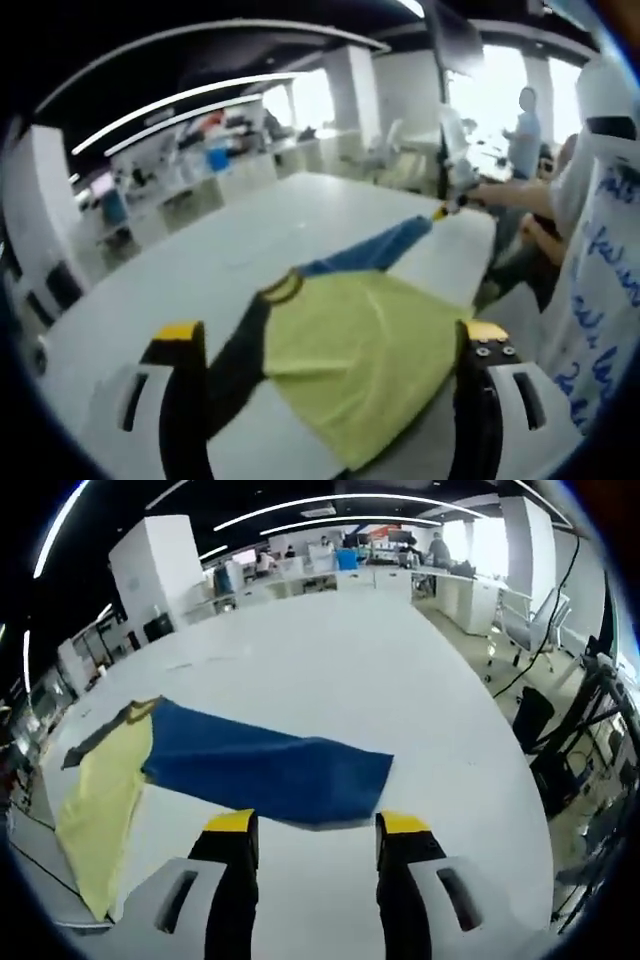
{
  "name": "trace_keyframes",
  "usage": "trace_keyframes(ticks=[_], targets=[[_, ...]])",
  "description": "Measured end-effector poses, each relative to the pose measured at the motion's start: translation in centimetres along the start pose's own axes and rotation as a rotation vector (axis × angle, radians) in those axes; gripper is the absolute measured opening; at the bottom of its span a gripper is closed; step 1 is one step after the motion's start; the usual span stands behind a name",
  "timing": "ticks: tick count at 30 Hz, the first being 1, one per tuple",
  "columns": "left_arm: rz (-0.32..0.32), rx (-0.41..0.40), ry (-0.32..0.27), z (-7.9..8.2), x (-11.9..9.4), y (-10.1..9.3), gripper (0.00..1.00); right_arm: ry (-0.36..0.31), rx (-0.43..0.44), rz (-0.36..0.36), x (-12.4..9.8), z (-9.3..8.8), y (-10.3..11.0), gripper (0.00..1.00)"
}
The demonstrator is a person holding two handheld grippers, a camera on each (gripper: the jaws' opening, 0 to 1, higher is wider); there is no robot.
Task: Fold the garment on the visible template until the final outline fits inside the template.
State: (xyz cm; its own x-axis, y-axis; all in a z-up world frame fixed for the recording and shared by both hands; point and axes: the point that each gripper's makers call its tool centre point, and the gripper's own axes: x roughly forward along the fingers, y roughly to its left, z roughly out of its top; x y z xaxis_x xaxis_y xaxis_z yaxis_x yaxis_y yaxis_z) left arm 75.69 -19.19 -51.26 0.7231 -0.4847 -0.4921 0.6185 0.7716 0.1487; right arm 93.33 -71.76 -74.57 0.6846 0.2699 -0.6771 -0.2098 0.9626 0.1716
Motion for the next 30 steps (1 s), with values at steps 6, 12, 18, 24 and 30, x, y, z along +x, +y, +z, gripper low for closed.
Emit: trace_keyframes(ticks=[6,12,18,24,30], targets=[[0.018,-0.007,0.019,-0.1,0.0,0.0,0.99,-0.014,0.158,0.011,1.1,-0.2,-1.3,0.41],[0.039,-0.017,0.026,0.1,0.0,0.4,0.99,-0.002,0.18,0.008,1.8,-0.8,-2.1,0.4],[0.016,-0.012,0.052,-0.1,0.3,-0.2,0.99,-0.021,0.184,0.012,2.2,-0.6,-1.9,0.38],[0.01,-0.024,0.086,-0.5,0.4,-0.2,0.99,0.002,0.194,0.024,2.6,-0.6,-1.4,0.35],[0.006,-0.014,0.088,-0.4,0.4,-0.2,0.99,0.012,0.188,0.022,3.0,-0.6,-1.4,0.27]])
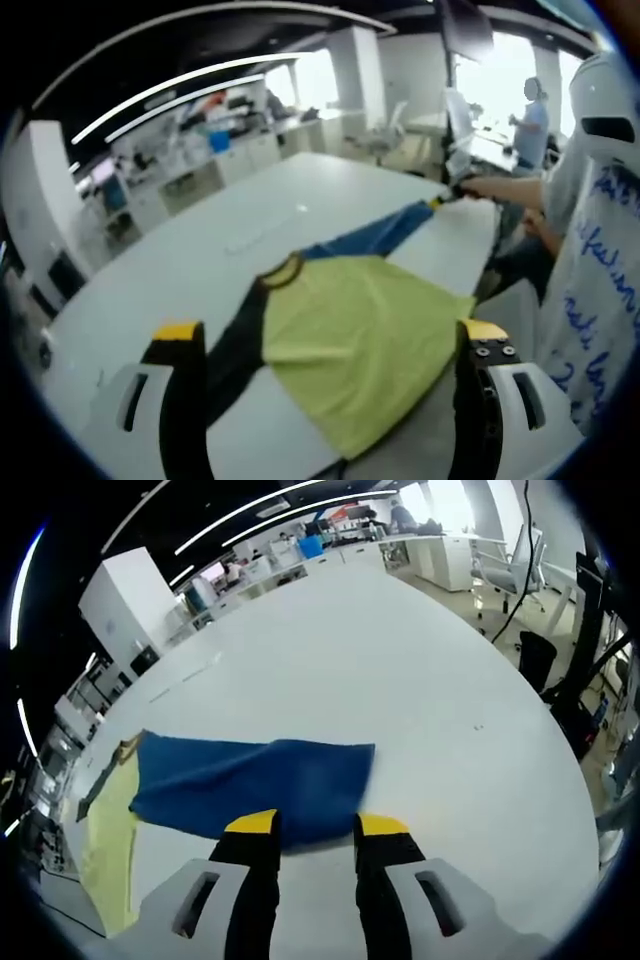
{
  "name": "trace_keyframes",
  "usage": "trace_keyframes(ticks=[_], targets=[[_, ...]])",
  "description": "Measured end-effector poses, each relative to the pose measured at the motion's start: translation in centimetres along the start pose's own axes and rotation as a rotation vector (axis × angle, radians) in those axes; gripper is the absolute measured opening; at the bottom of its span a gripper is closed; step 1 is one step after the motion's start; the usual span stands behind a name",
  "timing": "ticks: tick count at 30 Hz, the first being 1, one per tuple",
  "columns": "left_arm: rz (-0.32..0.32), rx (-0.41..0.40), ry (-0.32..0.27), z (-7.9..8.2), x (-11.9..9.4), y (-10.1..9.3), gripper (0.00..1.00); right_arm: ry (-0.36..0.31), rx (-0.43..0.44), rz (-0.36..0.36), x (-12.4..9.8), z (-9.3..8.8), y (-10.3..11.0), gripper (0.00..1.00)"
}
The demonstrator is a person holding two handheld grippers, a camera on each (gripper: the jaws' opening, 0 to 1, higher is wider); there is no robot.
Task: Fold the garment on the visible template until the final outline fits inside the template.
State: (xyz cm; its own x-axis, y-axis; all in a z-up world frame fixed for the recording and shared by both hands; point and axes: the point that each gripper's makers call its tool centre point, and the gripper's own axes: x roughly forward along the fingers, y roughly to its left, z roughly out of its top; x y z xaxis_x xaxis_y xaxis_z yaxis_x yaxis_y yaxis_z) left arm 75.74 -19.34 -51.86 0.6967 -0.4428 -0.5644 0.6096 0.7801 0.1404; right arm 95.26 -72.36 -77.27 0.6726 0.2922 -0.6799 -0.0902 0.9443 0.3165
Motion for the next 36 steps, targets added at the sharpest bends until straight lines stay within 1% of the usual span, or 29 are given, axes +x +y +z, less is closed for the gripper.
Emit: trace_keyframes(ticks=[2,4,7,9,13,14,16,18,21,25,30,31,36], targets=[[-0.008,-0.018,-0.023,0.3,-0.1,0.0,0.99,0.005,-0.005,-0.008,0.0,-0.1,-0.1,0.24],[-0.007,-0.025,-0.021,0.3,-0.2,0.0,0.99,0.008,-0.002,-0.006,0.0,-0.1,0.0,0.24],[-0.004,-0.015,-0.006,-0.1,-0.2,0.0,0.99,0.005,-0.003,-0.007,0.0,-0.1,0.1,0.21],[-0.005,-0.016,-0.007,-0.1,-0.2,0.0,0.99,0.004,-0.004,-0.011,-0.1,0.0,0.1,0.16],[-0.005,-0.022,-0.017,0.0,-0.3,0.0,0.98,-0.018,-0.024,-0.025,-0.3,0.7,0.1,0.03],[-0.005,-0.022,-0.016,0.0,-0.3,0.0,0.97,-0.024,-0.032,-0.028,-0.4,0.9,0.1,0.02],[-0.005,-0.019,-0.017,-0.1,-0.4,0.0,0.97,-0.031,-0.026,-0.034,-0.4,1.1,0.1,0.02],[-0.007,-0.019,-0.017,-0.2,-0.4,0.0,0.96,-0.031,-0.007,-0.019,-0.3,1.1,0.5,0.02],[-0.007,-0.022,-0.018,-0.3,-0.5,0.1,0.96,-0.031,-0.016,-0.021,0.0,1.3,0.6,0.02],[-0.004,-0.026,-0.014,-0.7,-0.7,0.2,0.96,-0.035,-0.028,-0.019,0.1,1.6,1.8,0.01],[0.001,-0.033,-0.027,-0.6,-0.8,0.5,0.95,-0.053,-0.035,-0.006,0.0,2.6,3.2,0.01],[0.0,-0.034,-0.032,-0.6,-0.8,0.5,0.95,-0.056,-0.04,0.005,-0.1,2.9,3.8,0.01],[-0.003,-0.035,-0.037,-0.9,-1.0,0.6,0.95,-0.067,-0.074,0.016,-0.3,3.8,5.3,0.01]])
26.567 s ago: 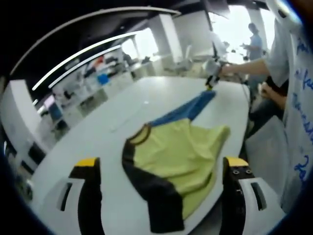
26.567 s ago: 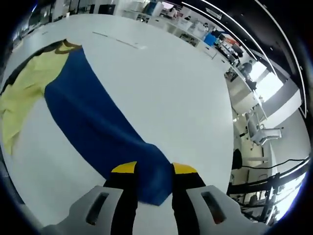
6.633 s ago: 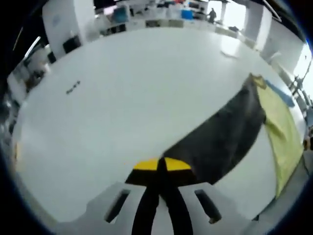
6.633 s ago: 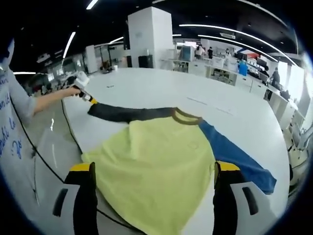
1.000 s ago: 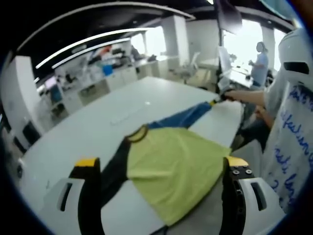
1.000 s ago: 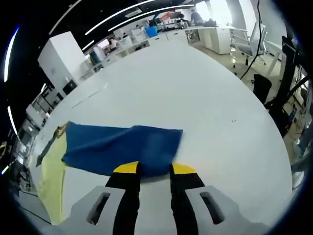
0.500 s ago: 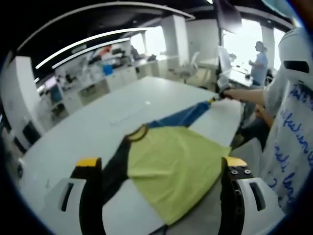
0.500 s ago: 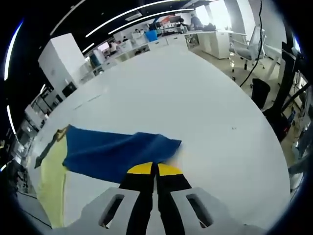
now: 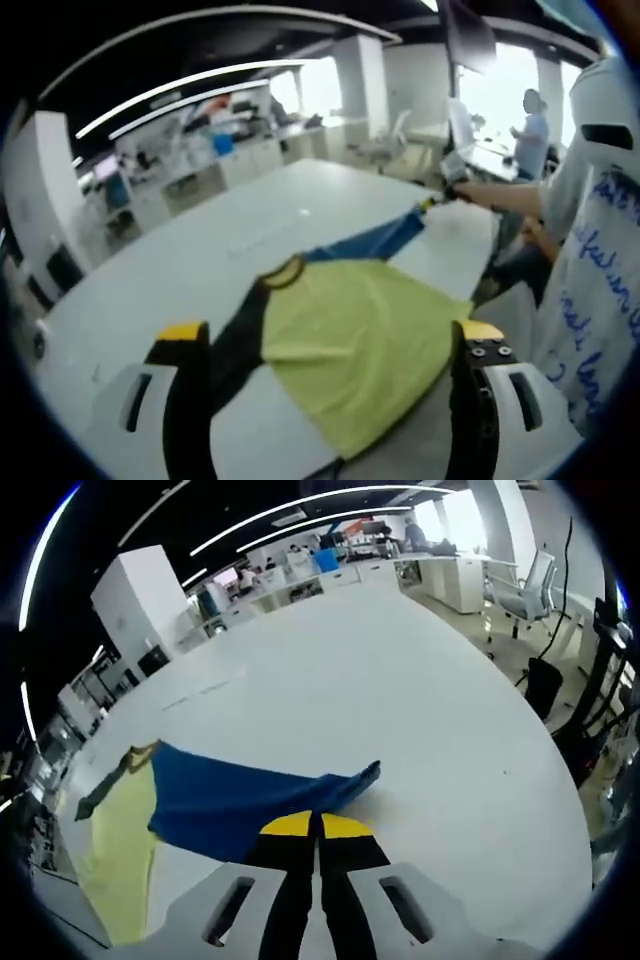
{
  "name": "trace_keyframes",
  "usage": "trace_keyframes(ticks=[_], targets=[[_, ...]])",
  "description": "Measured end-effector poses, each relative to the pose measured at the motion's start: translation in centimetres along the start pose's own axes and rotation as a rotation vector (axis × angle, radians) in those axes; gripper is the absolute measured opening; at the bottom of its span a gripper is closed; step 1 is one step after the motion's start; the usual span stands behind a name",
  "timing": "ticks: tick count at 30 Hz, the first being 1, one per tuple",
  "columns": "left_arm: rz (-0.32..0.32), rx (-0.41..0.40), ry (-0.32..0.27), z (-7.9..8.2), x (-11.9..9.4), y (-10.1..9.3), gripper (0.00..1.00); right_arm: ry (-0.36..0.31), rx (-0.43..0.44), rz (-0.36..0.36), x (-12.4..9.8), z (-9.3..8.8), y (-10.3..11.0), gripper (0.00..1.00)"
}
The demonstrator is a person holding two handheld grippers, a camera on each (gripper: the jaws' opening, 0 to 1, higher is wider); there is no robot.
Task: Fold the garment on the visible template until the final outline fits inside the template.
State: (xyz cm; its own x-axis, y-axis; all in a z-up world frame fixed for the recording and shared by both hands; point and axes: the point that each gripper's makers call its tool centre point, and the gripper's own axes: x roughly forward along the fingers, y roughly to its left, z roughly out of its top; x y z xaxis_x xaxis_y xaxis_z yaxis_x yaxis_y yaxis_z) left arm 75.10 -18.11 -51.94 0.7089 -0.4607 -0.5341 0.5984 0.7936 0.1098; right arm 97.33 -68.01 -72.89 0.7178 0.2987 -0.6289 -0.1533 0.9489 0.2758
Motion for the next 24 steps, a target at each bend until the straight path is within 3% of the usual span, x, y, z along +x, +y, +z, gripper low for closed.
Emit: trace_keyframes(ticks=[19,24], targets=[[0.012,0.016,-0.036,-0.4,-1.4,1.4,0.94,-0.006,-0.104,0.084,-0.2,1.9,7.3,0.01],[-0.01,0.017,-0.061,-0.2,-1.7,1.2,0.95,-0.019,-0.118,0.106,-0.5,2.4,9.2,0.01]])
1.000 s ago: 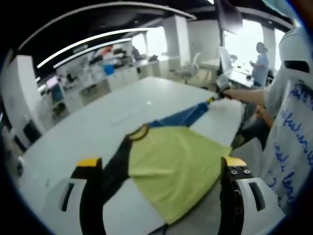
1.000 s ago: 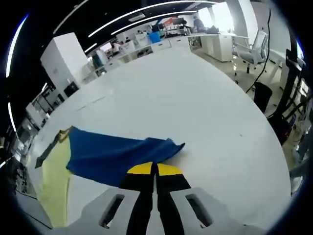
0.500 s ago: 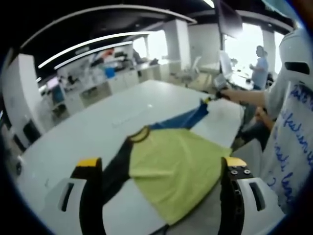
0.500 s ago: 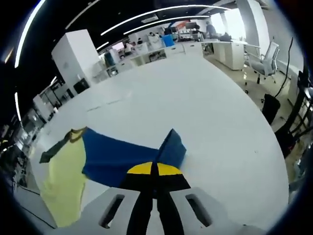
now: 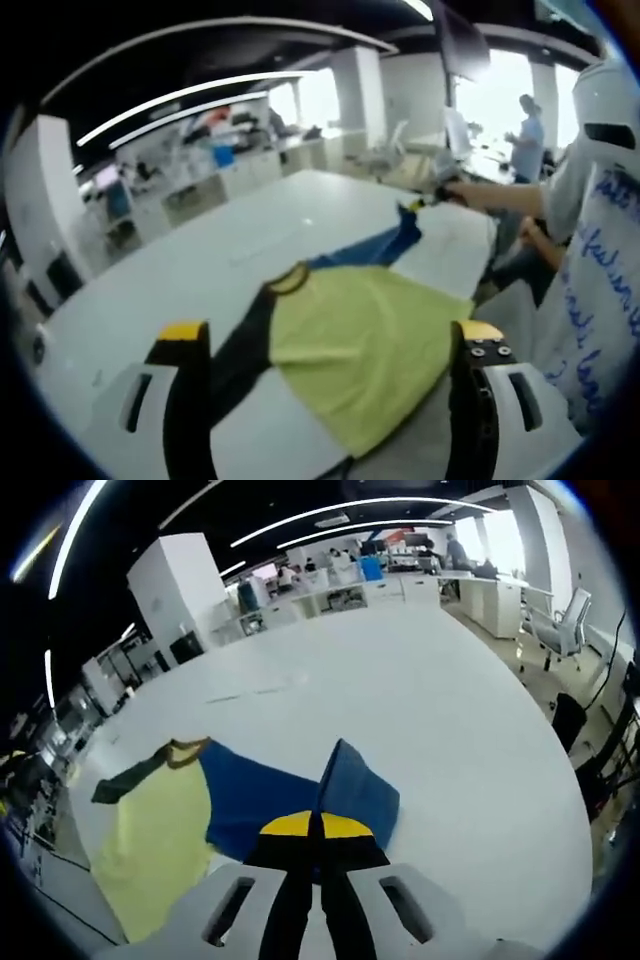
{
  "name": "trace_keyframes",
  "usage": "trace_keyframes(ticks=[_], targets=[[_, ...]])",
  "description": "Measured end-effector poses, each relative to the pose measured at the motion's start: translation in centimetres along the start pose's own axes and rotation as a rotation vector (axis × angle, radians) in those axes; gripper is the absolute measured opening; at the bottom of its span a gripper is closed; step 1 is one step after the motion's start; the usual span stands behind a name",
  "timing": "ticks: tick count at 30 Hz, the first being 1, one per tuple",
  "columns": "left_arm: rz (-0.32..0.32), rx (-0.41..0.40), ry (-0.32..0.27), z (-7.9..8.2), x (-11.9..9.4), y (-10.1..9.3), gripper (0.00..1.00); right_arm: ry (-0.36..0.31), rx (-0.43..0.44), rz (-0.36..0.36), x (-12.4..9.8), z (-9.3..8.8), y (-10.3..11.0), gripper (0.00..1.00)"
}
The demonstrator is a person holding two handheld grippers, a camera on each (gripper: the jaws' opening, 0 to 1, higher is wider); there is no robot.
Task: Fold the garment on the visible template until the final outline fits inside the template.
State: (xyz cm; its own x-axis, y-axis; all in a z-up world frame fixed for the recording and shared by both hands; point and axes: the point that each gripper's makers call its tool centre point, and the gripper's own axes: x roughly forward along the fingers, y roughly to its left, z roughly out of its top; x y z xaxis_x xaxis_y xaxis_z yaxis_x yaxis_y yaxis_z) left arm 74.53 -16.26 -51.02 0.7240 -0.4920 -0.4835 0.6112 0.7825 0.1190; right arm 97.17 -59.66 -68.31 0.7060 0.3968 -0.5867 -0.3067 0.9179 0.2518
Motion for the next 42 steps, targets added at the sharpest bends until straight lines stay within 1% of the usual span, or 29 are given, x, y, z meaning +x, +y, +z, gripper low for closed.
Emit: trace_keyframes(ticks=[8,11,16,22,27,29,33,35,38,42], targets=[[-0.016,0.016,-0.012,-0.5,-0.6,0.3,0.95,-0.01,-0.032,0.029,0.1,0.8,3.3,0.01],[-0.013,0.012,-0.014,-0.7,-0.9,0.7,0.94,-0.008,-0.04,0.043,0.7,0.9,4.5,0.01],[-0.017,0.022,-0.028,-0.6,-1.2,0.8,0.94,-0.005,-0.05,0.065,1.6,1.1,6.0,0.01],[-0.023,0.022,-0.036,-0.9,-1.5,1.1,0.95,0.002,-0.065,0.11,3.0,1.2,8.8,0.01],[-0.021,0.018,-0.035,-1.3,-1.7,1.5,0.95,0.008,-0.081,0.146,4.1,1.2,11.4,0.01],[-0.025,0.015,-0.025,-1.6,-1.7,1.5,0.94,0.011,-0.083,0.161,4.6,1.3,12.4,0.01],[-0.036,0.017,-0.032,-1.8,-1.8,1.4,0.95,0.016,-0.088,0.193,5.5,1.3,14.5,0.01],[-0.048,0.025,-0.031,-1.9,-1.9,1.4,0.95,0.016,-0.099,0.21,5.8,1.1,16.2,0.01],[-0.044,0.027,-0.032,-2.0,-2.0,1.7,0.95,0.024,-0.097,0.242,6.3,0.7,18.6,0.01],[-0.036,0.029,-0.041,-1.9,-2.3,2.1,0.97,0.031,-0.096,0.271,6.9,0.4,20.9,0.01]])
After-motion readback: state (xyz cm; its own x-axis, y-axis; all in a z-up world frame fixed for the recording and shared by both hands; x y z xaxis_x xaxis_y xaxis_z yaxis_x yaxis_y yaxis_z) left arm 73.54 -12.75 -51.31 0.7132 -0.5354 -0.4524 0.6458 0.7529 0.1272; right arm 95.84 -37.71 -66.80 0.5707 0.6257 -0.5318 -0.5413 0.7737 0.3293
